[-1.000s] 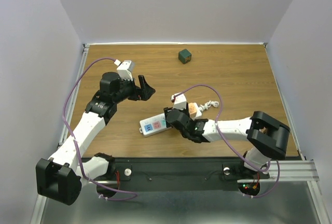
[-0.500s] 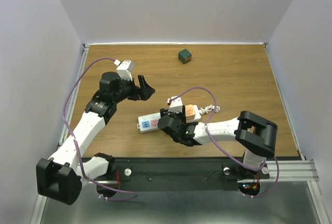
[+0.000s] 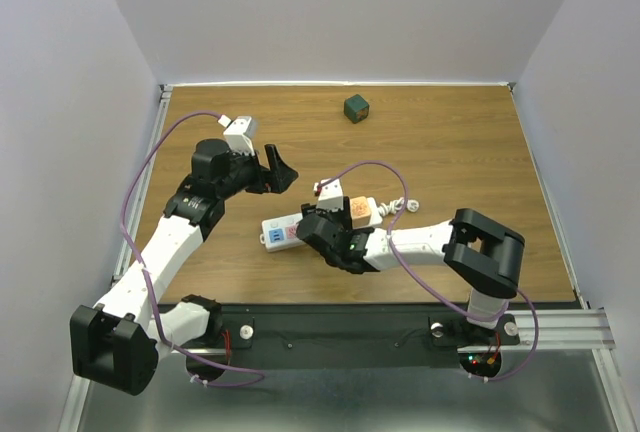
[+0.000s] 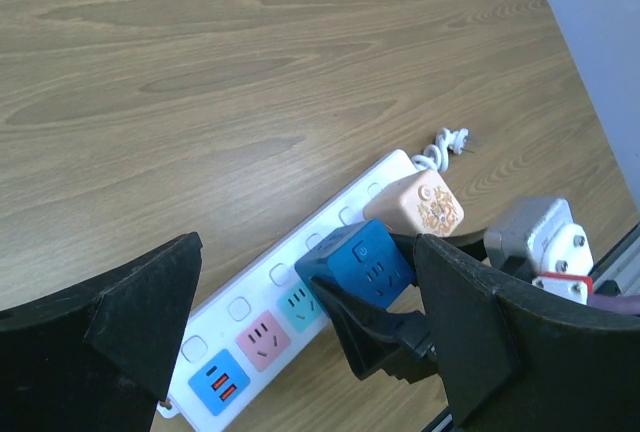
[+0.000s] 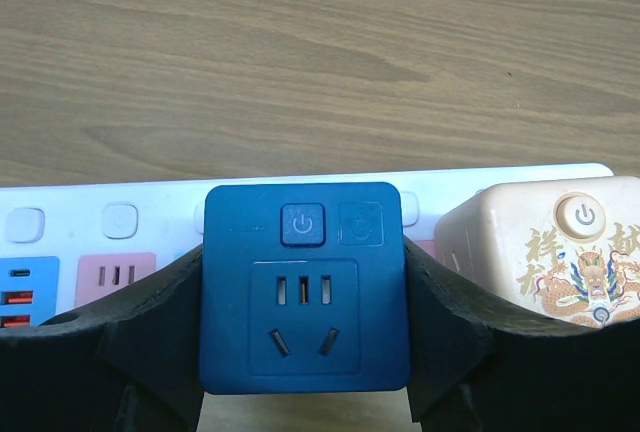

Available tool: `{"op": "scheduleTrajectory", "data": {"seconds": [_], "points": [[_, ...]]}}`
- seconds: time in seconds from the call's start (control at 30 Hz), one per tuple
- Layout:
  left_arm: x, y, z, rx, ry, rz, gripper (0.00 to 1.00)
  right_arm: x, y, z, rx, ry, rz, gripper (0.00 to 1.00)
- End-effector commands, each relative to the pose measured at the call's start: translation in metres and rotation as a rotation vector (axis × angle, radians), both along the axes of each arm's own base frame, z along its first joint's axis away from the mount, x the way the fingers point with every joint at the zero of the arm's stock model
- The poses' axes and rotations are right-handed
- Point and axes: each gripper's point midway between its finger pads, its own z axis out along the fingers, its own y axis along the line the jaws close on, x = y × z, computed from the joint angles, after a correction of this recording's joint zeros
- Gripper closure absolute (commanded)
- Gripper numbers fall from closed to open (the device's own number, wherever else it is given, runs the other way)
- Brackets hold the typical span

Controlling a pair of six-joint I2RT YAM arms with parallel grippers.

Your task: Insert the plug

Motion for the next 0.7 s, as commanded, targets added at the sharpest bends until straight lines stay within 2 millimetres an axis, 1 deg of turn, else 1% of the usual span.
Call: {"op": "scheduleTrajectory", "data": {"seconds": [0.0, 0.07, 0.1, 0.23, 0.33, 0.47, 0.5, 0.57, 0.6, 0.63, 0.67], "points": [[0.004, 0.003, 0.004, -0.01, -0.032, 0.024, 0.02, -0.031, -0.069, -0.1, -0.367, 0.341, 0.122, 1.0], [0.004, 0.004, 0.004, -0.01, -0.034, 0.029, 0.02, -0.017, -0.069, -0.092, -0.383, 0.313, 0.132, 1.0], [0.005, 0.004, 0.004, -0.01, -0.035, 0.032, 0.02, -0.006, -0.069, -0.086, -0.374, 0.297, 0.116, 0.99], [0.008, 0.009, 0.007, -0.004, -0.044, 0.065, 0.02, 0.014, -0.068, -0.071, -0.363, 0.261, 0.123, 1.0], [0.011, 0.01, 0.009, -0.004, -0.045, 0.081, 0.02, 0.019, -0.056, -0.06, -0.325, 0.238, 0.16, 1.0], [0.018, 0.014, 0.014, -0.002, -0.053, 0.119, 0.02, 0.022, -0.033, -0.039, -0.257, 0.22, 0.232, 0.99], [0.02, 0.015, 0.014, -0.001, -0.053, 0.13, 0.02, 0.019, -0.025, -0.032, -0.226, 0.226, 0.268, 0.92], [0.027, 0.02, 0.019, 0.006, -0.058, 0.176, 0.02, 0.019, -0.016, -0.02, -0.191, 0.219, 0.299, 0.81], [0.032, 0.023, 0.018, 0.015, -0.051, 0.2, 0.03, 0.017, -0.01, -0.007, -0.153, 0.208, 0.323, 0.71], [0.038, 0.029, 0.02, 0.028, -0.053, 0.242, 0.03, 0.017, -0.007, 0.0, -0.136, 0.199, 0.33, 0.66], [0.044, 0.031, 0.029, 0.026, -0.07, 0.264, 0.03, 0.018, -0.006, 0.007, -0.125, 0.189, 0.336, 0.6]]}}
